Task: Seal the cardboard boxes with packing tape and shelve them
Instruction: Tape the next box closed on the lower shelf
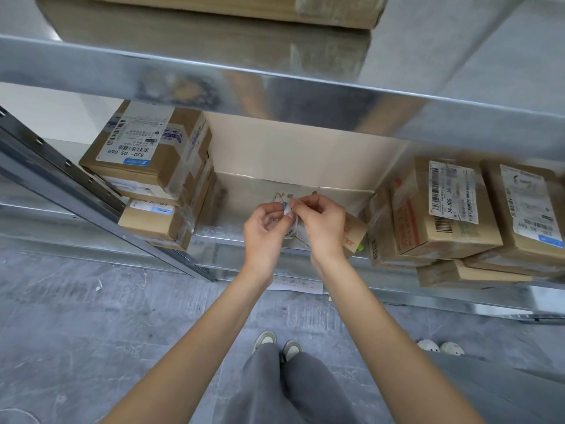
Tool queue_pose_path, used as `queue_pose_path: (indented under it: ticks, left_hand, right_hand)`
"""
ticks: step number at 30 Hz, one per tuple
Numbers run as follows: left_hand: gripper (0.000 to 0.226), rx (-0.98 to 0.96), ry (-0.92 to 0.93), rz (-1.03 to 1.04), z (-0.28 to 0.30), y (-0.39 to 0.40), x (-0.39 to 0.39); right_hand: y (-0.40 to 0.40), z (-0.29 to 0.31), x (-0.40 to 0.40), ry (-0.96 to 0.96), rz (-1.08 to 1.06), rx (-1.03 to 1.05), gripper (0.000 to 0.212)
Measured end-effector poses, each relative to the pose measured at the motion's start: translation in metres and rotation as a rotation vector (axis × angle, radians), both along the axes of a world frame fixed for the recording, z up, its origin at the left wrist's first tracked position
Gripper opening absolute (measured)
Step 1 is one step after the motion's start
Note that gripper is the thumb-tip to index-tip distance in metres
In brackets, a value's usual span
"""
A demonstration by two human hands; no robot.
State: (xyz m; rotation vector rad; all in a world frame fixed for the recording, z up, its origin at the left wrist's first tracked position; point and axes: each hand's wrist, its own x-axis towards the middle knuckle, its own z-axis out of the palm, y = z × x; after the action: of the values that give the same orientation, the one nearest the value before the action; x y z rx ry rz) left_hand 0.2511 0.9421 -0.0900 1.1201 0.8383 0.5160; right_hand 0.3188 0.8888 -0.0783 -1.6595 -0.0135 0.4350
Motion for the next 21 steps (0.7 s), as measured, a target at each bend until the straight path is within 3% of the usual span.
queue_pose_path:
  ticks: [3, 7, 14, 16, 21]
  left_hand:
    - [0.016, 0.005, -0.007, 0.014, -0.001, 0.0, -0.002]
    - [0.016, 0.03, -0.001, 0.03, -0.003, 0.003, -0.008]
    - [0.014, 0.064, -0.004, 0.004, -0.004, 0.008, -0.014]
    - [0.015, 0.117, 0.004, -0.031, -0.004, 0.01, -0.015]
    - [0.015, 0.386, 0.161, -0.038, -0.023, 0.04, -0.014]
  right_hand:
    - [0.004, 0.002, -0.004, 0.09, -0.051, 0.081, 0.019]
    - [0.004, 0.005, 0.0, 0.389, -0.087, 0.307, 0.048]
    - [0.0, 0.01, 0.005, 0.683, -0.061, 0.413, 0.04]
    - [-0.001, 0.01, 0.002, 0.622, -0.034, 0.387, 0.041]
    - [-0.029, 0.018, 0.0, 0.076, 0.059, 0.067, 0.04]
